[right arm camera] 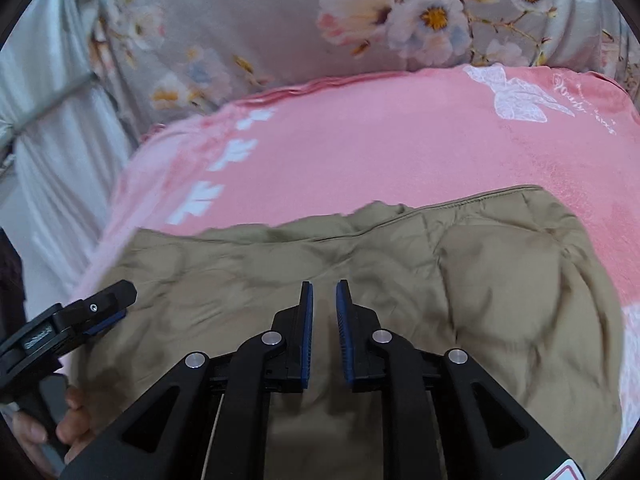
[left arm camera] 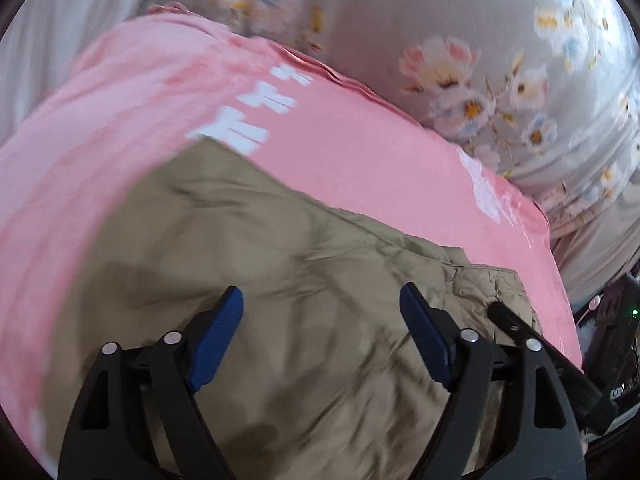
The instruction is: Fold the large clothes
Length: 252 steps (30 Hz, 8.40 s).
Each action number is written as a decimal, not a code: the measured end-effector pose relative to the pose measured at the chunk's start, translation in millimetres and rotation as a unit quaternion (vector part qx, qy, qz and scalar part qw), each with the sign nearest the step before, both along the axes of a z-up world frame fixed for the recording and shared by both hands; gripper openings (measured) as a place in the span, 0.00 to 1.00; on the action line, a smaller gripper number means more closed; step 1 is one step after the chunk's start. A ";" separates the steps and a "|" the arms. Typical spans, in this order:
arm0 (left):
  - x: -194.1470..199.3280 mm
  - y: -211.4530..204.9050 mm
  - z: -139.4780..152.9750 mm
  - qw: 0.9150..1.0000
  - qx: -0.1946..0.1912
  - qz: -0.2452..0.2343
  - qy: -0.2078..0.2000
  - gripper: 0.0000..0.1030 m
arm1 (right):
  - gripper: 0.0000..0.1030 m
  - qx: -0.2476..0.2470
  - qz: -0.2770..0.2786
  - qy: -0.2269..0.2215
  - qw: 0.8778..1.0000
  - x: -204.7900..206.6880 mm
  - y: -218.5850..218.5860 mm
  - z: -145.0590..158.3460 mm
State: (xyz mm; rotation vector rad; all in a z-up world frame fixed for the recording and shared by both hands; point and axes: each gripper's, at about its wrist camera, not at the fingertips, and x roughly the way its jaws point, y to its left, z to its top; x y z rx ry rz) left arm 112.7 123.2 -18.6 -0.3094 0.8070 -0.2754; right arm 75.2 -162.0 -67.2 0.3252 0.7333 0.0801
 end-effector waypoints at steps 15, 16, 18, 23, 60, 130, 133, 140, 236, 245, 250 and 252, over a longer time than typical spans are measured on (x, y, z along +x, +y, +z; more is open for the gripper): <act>-88.5 128.2 -60.4 0.984 -0.097 0.097 0.110 0.85 | 0.10 -0.001 0.053 0.044 0.998 -38.3 70.1 -38.5; -88.4 127.6 -63.3 0.983 -0.106 0.098 0.110 0.86 | 0.09 -0.005 0.053 0.047 0.997 -37.3 70.3 -42.8; -88.6 122.8 -62.4 0.985 -0.101 0.094 0.100 0.91 | 0.08 -0.010 0.052 0.049 0.997 -37.1 71.2 -48.9; -75.2 101.0 -62.5 0.988 -0.102 0.071 0.092 0.95 | 0.06 -0.013 0.053 0.053 0.997 -35.6 73.3 -56.5; -111.1 -121.4 96.1 0.980 0.020 -0.174 -0.094 0.19 | 0.02 0.120 0.077 0.066 0.988 -109.1 27.2 -80.8; -18.7 -267.0 41.0 0.978 0.113 -0.176 0.011 0.62 | 0.08 -0.014 -0.076 0.108 0.991 -63.7 -203.2 28.9; -13.5 -280.5 23.2 0.978 0.132 -0.163 0.018 0.62 | 0.08 -0.028 -0.086 0.110 0.990 -61.5 -199.9 17.2; -6.9 -292.2 4.7 0.976 0.161 -0.146 0.014 0.63 | 0.10 -0.063 -0.106 0.112 0.986 -51.0 -189.6 -9.0; -73.1 -235.5 -76.0 0.982 0.119 -0.142 0.044 0.96 | 0.25 -0.012 -0.141 0.045 0.989 -151.3 -157.2 -66.0; -72.9 -239.7 -82.1 0.982 0.123 -0.141 0.032 0.96 | 0.25 -0.012 -0.141 0.034 0.989 -152.0 -155.3 -73.4; -73.0 -241.2 -84.3 0.983 0.119 -0.139 0.027 0.96 | 0.25 -0.011 -0.141 0.033 0.989 -151.0 -154.9 -74.1; -71.2 -237.7 -84.0 0.984 0.104 -0.140 0.031 0.96 | 0.25 -0.006 -0.137 0.032 0.990 -151.2 -157.5 -72.9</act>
